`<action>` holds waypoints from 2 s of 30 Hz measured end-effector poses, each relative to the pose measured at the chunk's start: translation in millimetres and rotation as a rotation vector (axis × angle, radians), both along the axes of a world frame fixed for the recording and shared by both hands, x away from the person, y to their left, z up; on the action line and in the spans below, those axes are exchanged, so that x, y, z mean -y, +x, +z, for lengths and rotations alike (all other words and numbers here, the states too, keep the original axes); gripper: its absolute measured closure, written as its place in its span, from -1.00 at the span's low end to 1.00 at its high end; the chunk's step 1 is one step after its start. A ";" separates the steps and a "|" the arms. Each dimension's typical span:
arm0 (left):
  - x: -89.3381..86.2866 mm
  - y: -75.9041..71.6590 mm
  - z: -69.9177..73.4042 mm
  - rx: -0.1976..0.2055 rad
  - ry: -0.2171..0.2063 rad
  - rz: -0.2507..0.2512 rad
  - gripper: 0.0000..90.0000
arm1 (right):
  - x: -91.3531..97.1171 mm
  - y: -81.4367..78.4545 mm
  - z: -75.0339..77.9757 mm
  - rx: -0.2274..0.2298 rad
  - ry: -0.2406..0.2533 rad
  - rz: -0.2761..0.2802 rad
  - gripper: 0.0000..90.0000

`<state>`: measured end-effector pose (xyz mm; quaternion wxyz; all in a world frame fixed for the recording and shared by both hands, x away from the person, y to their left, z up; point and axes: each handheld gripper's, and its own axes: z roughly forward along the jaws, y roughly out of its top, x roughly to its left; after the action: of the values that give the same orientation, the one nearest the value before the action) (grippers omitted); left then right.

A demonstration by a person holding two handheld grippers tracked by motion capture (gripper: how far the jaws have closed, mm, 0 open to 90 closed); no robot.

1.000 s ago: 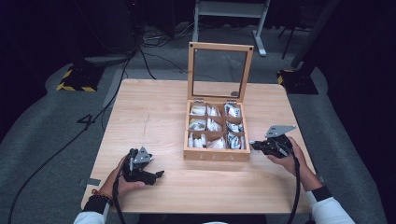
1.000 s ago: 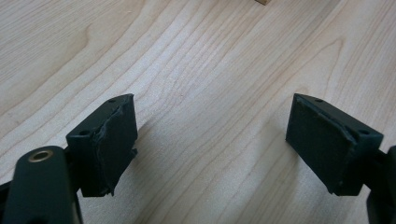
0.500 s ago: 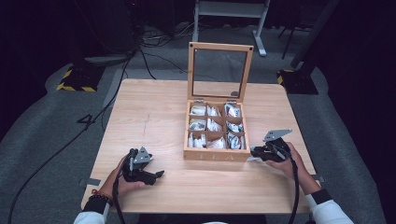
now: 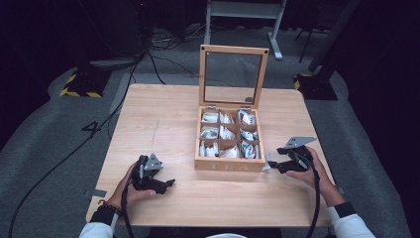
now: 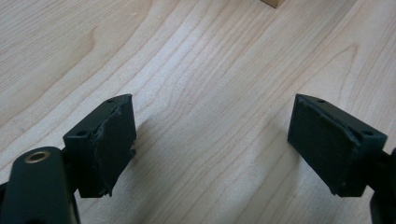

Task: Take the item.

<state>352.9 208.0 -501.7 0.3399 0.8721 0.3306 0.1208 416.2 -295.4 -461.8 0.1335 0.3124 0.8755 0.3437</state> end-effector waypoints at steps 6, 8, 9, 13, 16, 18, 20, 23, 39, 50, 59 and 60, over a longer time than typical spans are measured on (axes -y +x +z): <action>-0.4 4.7 4.0 -0.012 -0.002 0.032 -0.59 | 5.9 -3.7 9.2 0.039 0.065 0.007 -0.47; -0.8 8.2 9.5 0.009 -0.009 0.034 -0.58 | 7.0 -4.5 11.4 0.051 0.069 0.011 -0.48; -0.4 10.3 12.0 0.010 -0.024 0.037 -0.56 | 7.8 -5.1 12.8 0.057 0.080 0.016 -0.48; -0.8 20.7 26.1 0.034 -0.072 0.044 -0.55 | 9.4 -5.2 21.4 0.109 0.094 0.000 -0.33; 2.3 28.8 36.4 0.071 -0.092 0.049 -0.53 | 9.9 -3.4 25.3 0.122 0.100 -0.015 -0.32; 4.5 36.0 42.5 0.079 -0.107 0.042 -0.54 | 10.9 -1.0 29.6 0.138 0.102 -0.027 -0.30; 7.8 42.7 47.5 0.098 -0.107 0.046 -0.54 | 12.8 2.0 33.8 0.146 0.119 -0.039 -0.30; 14.4 54.7 54.1 0.110 -0.104 0.044 -0.55 | 14.6 7.9 38.2 0.156 0.139 -0.057 -0.30; 42.5 113.2 80.1 0.129 -0.155 0.065 -0.53 | -5.2 57.4 52.9 0.159 0.206 -0.103 -0.23; 69.6 161.4 87.7 0.118 -0.147 0.124 -0.53 | -18.7 85.4 62.2 0.152 0.195 -0.131 -0.30; 89.9 194.4 87.0 0.090 -0.132 0.170 -0.54 | -32.0 115.5 67.3 0.143 0.198 -0.185 -0.34; 91.0 197.4 88.0 0.092 -0.128 0.166 -0.54 | -34.0 119.4 67.7 0.136 0.196 -0.185 -0.35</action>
<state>550.3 117.1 -413.7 0.3984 0.8117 0.3929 0.1671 535.6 -261.5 -394.1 0.1926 0.3791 0.7942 0.4340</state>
